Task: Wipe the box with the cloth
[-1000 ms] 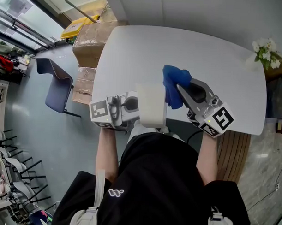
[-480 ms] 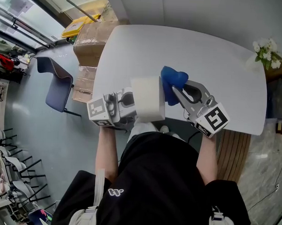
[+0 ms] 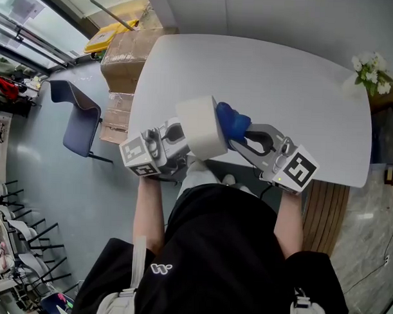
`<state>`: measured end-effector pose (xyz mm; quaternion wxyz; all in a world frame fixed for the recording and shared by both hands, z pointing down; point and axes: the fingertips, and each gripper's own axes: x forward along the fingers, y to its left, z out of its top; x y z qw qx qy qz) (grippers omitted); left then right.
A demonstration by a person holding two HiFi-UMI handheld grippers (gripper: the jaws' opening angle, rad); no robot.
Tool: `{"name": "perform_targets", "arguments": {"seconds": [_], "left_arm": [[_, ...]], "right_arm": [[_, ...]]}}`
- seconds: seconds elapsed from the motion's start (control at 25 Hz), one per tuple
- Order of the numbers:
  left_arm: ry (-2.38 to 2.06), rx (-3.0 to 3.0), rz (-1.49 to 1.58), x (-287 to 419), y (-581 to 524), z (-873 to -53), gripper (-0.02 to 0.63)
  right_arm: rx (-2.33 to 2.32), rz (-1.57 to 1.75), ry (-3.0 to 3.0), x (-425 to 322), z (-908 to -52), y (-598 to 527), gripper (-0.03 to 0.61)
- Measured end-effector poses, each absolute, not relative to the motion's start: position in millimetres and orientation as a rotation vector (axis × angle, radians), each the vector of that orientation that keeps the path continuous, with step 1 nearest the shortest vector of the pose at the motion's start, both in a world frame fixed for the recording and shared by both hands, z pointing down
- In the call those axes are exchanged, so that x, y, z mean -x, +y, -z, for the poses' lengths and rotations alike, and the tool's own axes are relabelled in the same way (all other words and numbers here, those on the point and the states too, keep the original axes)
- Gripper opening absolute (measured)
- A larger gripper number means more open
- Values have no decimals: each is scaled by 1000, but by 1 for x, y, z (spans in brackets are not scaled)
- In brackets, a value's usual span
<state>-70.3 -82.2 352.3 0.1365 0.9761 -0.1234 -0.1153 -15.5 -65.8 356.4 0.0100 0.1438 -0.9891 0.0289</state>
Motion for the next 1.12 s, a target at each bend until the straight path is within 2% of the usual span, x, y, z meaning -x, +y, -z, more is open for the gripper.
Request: {"name": "perform_targets", "arguments": {"seconds": [0.72,1.12], "left_arm": [[-465,-2762,325,81,-98,-366,52],[-281,-2829,231,58,-75,-370,52]], "right_arm": [[-171,-165,-3239,16,-329,-40,52],[-222,-154,-3308,8,-316,-45,52]]}}
